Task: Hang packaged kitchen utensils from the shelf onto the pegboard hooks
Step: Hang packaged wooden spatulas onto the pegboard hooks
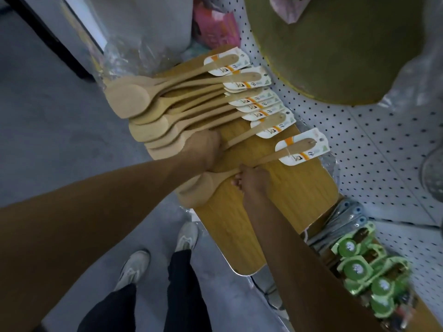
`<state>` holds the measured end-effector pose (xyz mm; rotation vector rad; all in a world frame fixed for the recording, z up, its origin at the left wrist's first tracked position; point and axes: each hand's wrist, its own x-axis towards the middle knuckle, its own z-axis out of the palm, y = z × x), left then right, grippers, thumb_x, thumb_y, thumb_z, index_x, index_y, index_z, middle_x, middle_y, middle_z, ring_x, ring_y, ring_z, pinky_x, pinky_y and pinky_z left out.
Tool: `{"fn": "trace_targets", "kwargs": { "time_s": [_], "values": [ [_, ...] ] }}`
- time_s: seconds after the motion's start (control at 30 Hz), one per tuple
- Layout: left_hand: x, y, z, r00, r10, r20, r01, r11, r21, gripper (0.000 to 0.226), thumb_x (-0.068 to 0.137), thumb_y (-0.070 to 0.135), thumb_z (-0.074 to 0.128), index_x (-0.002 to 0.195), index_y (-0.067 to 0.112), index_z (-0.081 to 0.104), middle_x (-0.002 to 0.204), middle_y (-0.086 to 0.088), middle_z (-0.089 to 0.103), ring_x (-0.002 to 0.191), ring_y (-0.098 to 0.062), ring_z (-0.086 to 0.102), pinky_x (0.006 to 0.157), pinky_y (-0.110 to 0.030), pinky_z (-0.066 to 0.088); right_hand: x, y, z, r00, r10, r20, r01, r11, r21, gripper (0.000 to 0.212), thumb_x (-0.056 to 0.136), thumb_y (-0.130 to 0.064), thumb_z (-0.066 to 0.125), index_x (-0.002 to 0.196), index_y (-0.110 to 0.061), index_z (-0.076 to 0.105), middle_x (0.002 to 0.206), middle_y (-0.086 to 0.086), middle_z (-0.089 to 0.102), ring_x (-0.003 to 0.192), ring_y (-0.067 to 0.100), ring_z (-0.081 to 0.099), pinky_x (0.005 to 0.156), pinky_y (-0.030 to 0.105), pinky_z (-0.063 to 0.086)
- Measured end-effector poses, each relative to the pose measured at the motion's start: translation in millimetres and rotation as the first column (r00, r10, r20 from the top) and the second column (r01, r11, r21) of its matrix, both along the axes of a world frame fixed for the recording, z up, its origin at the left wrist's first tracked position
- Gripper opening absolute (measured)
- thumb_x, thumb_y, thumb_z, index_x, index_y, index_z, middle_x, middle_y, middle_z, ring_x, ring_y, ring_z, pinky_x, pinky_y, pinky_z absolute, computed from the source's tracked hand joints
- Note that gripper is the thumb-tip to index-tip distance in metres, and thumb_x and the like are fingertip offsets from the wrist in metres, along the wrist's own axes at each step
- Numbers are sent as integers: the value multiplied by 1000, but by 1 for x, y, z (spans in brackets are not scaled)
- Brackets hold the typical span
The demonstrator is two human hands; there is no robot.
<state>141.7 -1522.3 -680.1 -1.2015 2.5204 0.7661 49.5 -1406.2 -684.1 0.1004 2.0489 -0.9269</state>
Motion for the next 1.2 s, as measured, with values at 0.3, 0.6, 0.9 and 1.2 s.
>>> {"fn": "trace_targets", "kwargs": {
  "time_s": [0.3, 0.6, 0.9, 1.2],
  "values": [
    [19, 60, 52, 979, 155, -133, -81, 894, 441, 23, 86, 19, 76, 108, 11, 74, 111, -7, 71, 107, -22, 64, 73, -21, 40, 36, 78, 65, 995, -55, -83, 48, 995, -86, 21, 90, -13, 66, 70, -14, 60, 68, 3, 61, 58, 14, 55, 48, 22, 41],
    [72, 134, 155, 978, -7, -207, 99, 895, 436, 8, 84, 9, 74, 87, 8, 81, 89, -3, 75, 90, -14, 66, 66, -13, 45, 103, 152, 165, 975, 7, -224, -24, 997, -77, 12, 81, -14, 69, 72, -19, 64, 77, 10, 72, 76, 31, 69, 71, 46, 58],
    [109, 212, 250, 948, -216, -233, 289, 891, 351, 28, 71, 44, 83, 52, 28, 70, 41, 22, 54, 53, 2, 51, 49, -14, 34, 172, 242, 254, 953, -144, -265, 84, 971, -225, 18, 78, -30, 68, 67, -16, 65, 58, 1, 63, 51, 13, 60, 55, 39, 47],
    [110, 282, 304, 886, -362, -292, 458, 785, 416, 17, 47, 16, 60, 63, 15, 67, 55, 3, 60, 53, -14, 57, 54, -26, 40, 175, 344, 314, 920, -156, -359, 109, 983, -148, 11, 84, -21, 61, 73, -22, 64, 68, -5, 63, 62, 9, 58, 58, 25, 51]
  ]
}}
